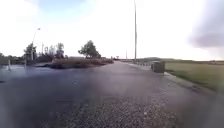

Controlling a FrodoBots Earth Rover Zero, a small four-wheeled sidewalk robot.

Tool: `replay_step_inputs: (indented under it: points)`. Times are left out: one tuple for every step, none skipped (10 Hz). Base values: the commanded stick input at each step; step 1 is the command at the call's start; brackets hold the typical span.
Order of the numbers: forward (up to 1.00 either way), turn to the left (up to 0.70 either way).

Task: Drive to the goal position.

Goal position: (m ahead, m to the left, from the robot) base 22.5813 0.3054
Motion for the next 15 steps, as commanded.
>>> replay_step_inputs:
  points:
    - [0.45,-0.27]
    - [0.45,-0.27]
    - [0.45,-0.27]
    - [0.45,-0.27]
    - [0.45,-0.27]
    - [0.45,-0.27]
    - [0.45,-0.27]
    - [0.45,-0.27]
    - [0.45,-0.27]
    - [0.45,-0.27]
    - [0.45,-0.27]
    - [0.45,-0.27]
    - [0.45,-0.27]
    - [0.45,-0.27]
    - [0.45,-0.27]
